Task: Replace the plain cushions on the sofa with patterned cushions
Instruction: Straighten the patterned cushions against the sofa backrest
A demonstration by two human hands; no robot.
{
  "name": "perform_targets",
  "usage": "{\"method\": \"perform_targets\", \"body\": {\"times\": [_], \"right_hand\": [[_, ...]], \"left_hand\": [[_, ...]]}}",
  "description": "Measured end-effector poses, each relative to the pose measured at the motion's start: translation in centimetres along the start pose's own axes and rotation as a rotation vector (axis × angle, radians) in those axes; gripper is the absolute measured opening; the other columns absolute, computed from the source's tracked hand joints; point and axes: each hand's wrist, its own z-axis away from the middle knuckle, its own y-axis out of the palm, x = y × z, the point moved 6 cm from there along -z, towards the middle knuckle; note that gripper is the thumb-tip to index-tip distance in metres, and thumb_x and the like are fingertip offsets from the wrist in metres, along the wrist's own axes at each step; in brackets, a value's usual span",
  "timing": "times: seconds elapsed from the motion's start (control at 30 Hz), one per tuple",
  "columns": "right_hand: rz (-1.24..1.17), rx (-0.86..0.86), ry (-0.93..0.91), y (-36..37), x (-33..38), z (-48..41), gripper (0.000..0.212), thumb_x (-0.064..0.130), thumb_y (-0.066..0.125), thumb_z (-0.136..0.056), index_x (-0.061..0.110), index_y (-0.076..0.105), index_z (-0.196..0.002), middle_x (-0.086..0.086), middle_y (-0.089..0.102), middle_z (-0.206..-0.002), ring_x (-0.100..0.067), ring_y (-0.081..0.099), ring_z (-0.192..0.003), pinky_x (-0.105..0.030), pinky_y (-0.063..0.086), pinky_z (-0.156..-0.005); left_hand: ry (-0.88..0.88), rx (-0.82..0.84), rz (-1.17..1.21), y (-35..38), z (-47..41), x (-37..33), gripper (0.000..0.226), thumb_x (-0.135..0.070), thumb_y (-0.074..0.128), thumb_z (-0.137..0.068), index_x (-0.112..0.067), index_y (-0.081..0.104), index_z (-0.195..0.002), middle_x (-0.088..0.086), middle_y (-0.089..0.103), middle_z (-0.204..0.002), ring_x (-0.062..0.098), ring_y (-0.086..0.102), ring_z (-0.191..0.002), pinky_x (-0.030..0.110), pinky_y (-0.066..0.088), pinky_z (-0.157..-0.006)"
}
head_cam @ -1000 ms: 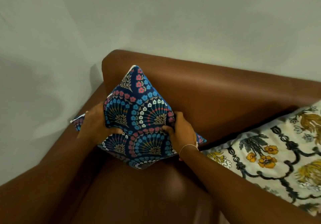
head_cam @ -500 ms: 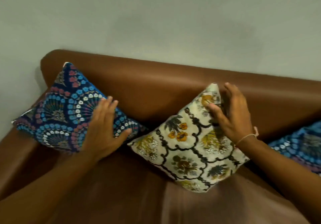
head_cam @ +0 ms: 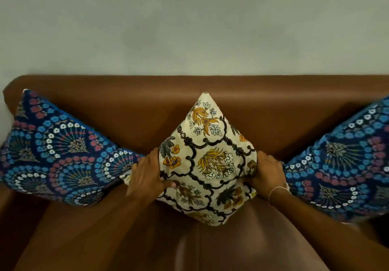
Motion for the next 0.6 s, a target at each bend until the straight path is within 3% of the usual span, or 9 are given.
{"method": "perform_targets", "body": {"times": [0.1, 0.2, 0.3, 0.43, 0.5, 0.6], "right_hand": [[-0.118, -0.149, 0.022, -1.9, 0.7, -0.1, 0.056, 0.044, 0.080, -0.065, 0.019, 0.053, -0.108, -0.001, 0.059, -0.104, -0.028, 0.053, -0.103, -0.049, 0.042, -0.097], [-0.154, -0.168, 0.045, -1.8, 1.1, 0.0, 0.062, 0.041, 0.084, -0.063, 0.015, 0.051, -0.108, -0.006, 0.057, -0.104, -0.030, 0.053, -0.101, -0.049, 0.043, -0.096], [-0.179, -0.046, 0.097, 0.7, 0.6, 0.2, 0.068, 0.038, 0.082, -0.066, 0.013, 0.048, -0.119, -0.009, 0.054, -0.112, -0.032, 0.051, -0.110, -0.053, 0.034, -0.106], [-0.166, 0.095, 0.083, 3.5, -0.2, 0.1, 0.085, 0.043, 0.081, -0.066, 0.013, 0.041, -0.134, -0.007, 0.051, -0.126, -0.030, 0.047, -0.123, -0.050, 0.022, -0.115], [-0.186, 0.087, 0.057, 3.4, -0.4, 0.0, 0.100, 0.041, 0.082, -0.063, 0.015, 0.030, -0.144, -0.005, 0.045, -0.139, -0.028, 0.038, -0.134, -0.051, 0.013, -0.118], [-0.239, 0.087, -0.027, 2.5, -0.7, 0.4, 0.112, 0.027, 0.077, -0.066, 0.016, 0.008, -0.153, -0.006, 0.024, -0.156, -0.026, 0.016, -0.147, -0.050, 0.002, -0.119]], "left_hand": [[0.060, -0.149, -0.016, -2.7, -0.7, -0.1, 0.117, -0.059, 0.086, -0.054, -0.019, 0.028, -0.148, 0.002, 0.051, -0.142, 0.026, 0.046, -0.131, 0.051, 0.034, -0.112], [0.104, -0.205, -0.074, -4.7, -2.1, 0.0, 0.113, -0.057, 0.089, -0.051, -0.020, 0.036, -0.143, 0.002, 0.057, -0.129, 0.025, 0.050, -0.120, 0.046, 0.039, -0.104], [0.109, -0.120, -0.151, -3.7, -2.8, 0.3, 0.119, -0.060, 0.087, -0.050, -0.019, 0.031, -0.146, 0.003, 0.056, -0.128, 0.026, 0.049, -0.119, 0.045, 0.040, -0.102], [0.080, -0.026, -0.130, -1.1, -2.5, 1.2, 0.130, -0.061, 0.087, -0.050, -0.018, 0.019, -0.151, 0.007, 0.048, -0.142, 0.029, 0.044, -0.131, 0.049, 0.036, -0.111], [0.086, -0.019, -0.117, -0.8, -2.2, 1.2, 0.136, -0.061, 0.087, -0.051, -0.019, 0.009, -0.154, 0.011, 0.035, -0.155, 0.031, 0.032, -0.143, 0.053, 0.029, -0.117], [0.164, -0.090, -0.117, -1.4, -1.1, -0.1, 0.139, -0.061, 0.078, -0.057, -0.024, -0.014, -0.155, 0.011, -0.003, -0.167, 0.031, -0.002, -0.154, 0.056, 0.011, -0.123]]}}
